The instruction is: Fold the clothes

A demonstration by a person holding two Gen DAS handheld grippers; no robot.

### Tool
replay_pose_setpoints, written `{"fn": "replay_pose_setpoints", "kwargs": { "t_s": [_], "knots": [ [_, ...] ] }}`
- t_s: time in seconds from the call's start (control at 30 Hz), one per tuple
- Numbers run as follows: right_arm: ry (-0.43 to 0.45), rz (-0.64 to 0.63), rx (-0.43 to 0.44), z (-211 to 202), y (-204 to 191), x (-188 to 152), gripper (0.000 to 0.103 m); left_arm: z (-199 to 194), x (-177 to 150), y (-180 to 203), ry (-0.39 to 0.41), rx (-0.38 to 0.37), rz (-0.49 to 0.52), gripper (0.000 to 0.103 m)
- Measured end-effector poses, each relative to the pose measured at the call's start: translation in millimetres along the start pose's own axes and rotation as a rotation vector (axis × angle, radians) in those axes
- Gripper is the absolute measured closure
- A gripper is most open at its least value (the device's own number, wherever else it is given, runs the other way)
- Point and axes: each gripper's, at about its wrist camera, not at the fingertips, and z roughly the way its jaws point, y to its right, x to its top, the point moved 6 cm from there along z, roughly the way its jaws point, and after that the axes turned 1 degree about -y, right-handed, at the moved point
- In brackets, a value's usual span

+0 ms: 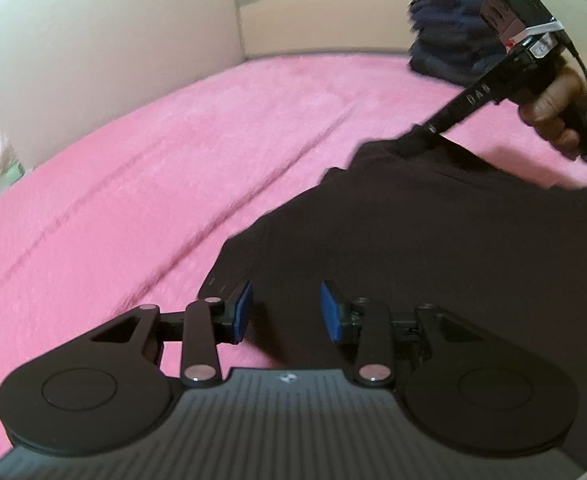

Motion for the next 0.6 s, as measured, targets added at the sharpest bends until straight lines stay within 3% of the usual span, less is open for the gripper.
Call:
{"fn": "replay_pose_setpoints", "kwargs": {
  "t_s": [0.1, 0.13, 0.2, 0.27, 0.37, 0.47, 0.57, 0.6],
  "knots": [
    [-0.079, 0.057, -0.027, 18, 19, -15, 0.096, 14, 4, 5, -0.036, -0.026, 0.021, 0.070],
    [-0.094, 0.080, -0.034, 22, 25, -19, 0.075, 23, 2, 4, -0.062, -0.033, 0.014, 0.070],
    [-0.057, 0.100, -0.112, 10, 30, -18, 0.043, 38, -1, 0, -0.094, -0.049, -0.018, 0.064],
    [-0.013, 0.069, -0.141, -16, 21, -20, 0.044, 39, 0, -8, -0.099, -0.055, -0.063, 0.062],
    [0.063, 0.003, -0.159, -64, -9, -29, 0.044, 26, -2, -17, -0.113, 0.012, -0.064, 0.066],
    [0.123, -0.011, -0.046, -111, -58, -63, 0.044, 1, -4, -18, -0.099, 0.041, -0.068, 0.068],
    [0.111, 0.047, 0.079, -140, -94, -121, 0.044, -28, -7, -9, -0.063, 0.015, -0.110, 0.068],
    [0.087, 0.081, 0.074, -139, -91, -140, 0.044, -33, -11, 0, -0.064, -0.008, -0.118, 0.068]
  ]
}}
